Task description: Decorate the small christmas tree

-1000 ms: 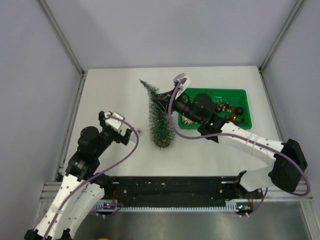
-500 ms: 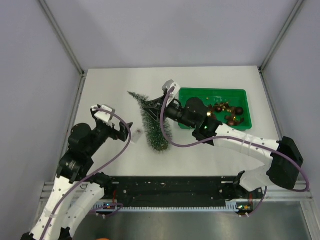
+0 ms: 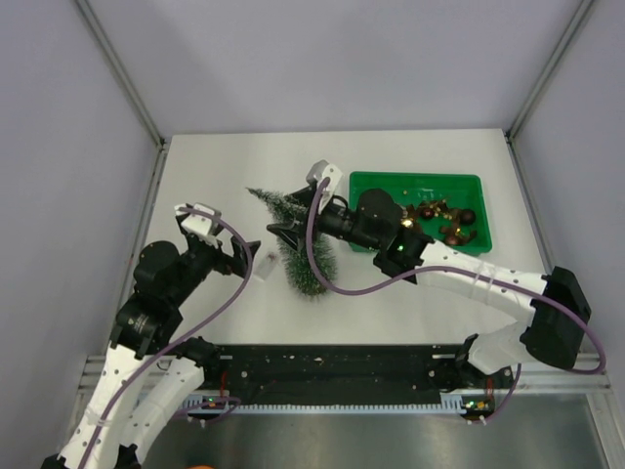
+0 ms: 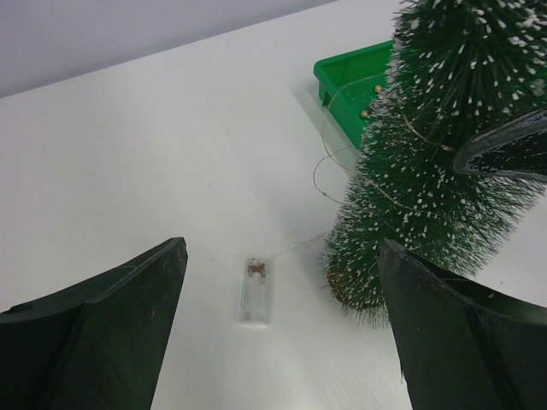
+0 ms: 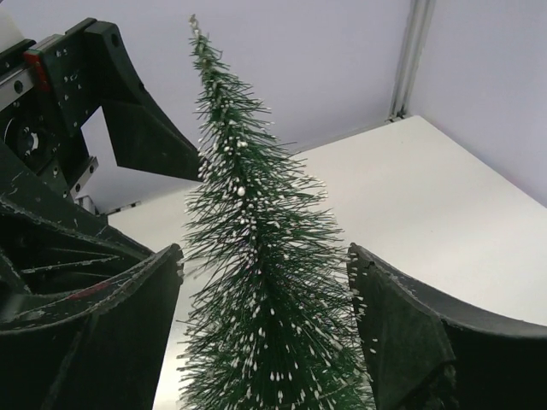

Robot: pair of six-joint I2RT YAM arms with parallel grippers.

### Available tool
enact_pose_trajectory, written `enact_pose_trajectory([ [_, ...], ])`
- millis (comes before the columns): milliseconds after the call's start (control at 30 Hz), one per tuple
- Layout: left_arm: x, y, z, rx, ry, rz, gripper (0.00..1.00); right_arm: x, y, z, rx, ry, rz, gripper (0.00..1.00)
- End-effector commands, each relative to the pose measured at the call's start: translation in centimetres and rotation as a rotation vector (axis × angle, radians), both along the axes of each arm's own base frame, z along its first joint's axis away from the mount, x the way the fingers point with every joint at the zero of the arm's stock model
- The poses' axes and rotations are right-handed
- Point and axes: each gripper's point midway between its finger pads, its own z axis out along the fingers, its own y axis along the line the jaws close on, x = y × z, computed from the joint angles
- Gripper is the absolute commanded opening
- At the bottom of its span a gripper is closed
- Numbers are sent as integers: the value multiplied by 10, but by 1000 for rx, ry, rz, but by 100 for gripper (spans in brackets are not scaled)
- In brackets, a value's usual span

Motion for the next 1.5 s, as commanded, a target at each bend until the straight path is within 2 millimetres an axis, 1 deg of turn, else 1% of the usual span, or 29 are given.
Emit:
enact_pose_trajectory([
  [0,-3,-11,12,-34,-33,-60,99,-10,-9,46,55,-67,14,80],
  [67,-2,-16,5,-31,-12,-87,99,-12,-15,55,47,-80,5,85],
  [133,-1,-20,3,-36,1,-106,99,-14,-23,67,47,-90,-7,87],
  [200,-3,-24,5,-44,3,-129,99,-16,-37,80,40,-129,-41,89],
  [267,-4,-26,7,-47,-4,-143,99,-17,-52,87,34,-146,-79,92],
  [333,-6,-26,9,-44,-9,-147,99,-17,-68,91,21,-157,-124,94],
  [433,-6,-25,9,-33,-16,-151,99,-10,-96,96,19,-160,-211,96],
  [533,-9,-25,12,-25,-34,-160,99,2,-127,103,50,-147,-329,96],
  [600,-10,-26,12,-24,-35,-170,99,8,-145,106,84,-130,-377,96],
  [667,-12,-27,11,-24,-30,-177,99,14,-157,104,98,-119,-411,96],
  [733,-12,-28,11,-25,-28,-180,99,23,-168,98,94,-100,-477,96],
  [800,-13,-27,13,-23,-31,-179,99,36,-181,85,61,-74,-579,95],
  [833,-13,-26,16,-21,-39,-175,99,47,-188,75,35,-41,-647,94],
  [900,-14,-25,21,-22,-42,-172,99,67,-204,48,-32,66,-771,91],
  [933,-14,-22,24,0,-59,-168,99,78,-214,32,-79,120,-839,89],
  [1033,-14,-17,30,16,-75,-143,99,99,-234,-7,-166,250,-962,88],
  [1167,-19,-7,39,44,-98,-110,99,115,-254,-46,-210,388,-1035,89],
  [1233,-22,-2,43,51,-103,-92,99,127,-268,-72,-226,495,-1065,88],
  [1267,-24,0,46,55,-101,-86,99,132,-277,-89,-245,556,-1098,86],
  [1333,-25,3,46,53,-69,-66,99,142,-298,-117,-287,638,-1173,85],
  [1400,-21,9,40,52,-5,-19,99,146,-309,-140,-338,667,-1237,86],
  [1433,-19,10,38,63,21,-9,99,148,-315,-149,-357,675,-1276,86],
  [1467,-18,12,34,88,53,-3,99,149,-316,-157,-374,686,-1286,86],
])
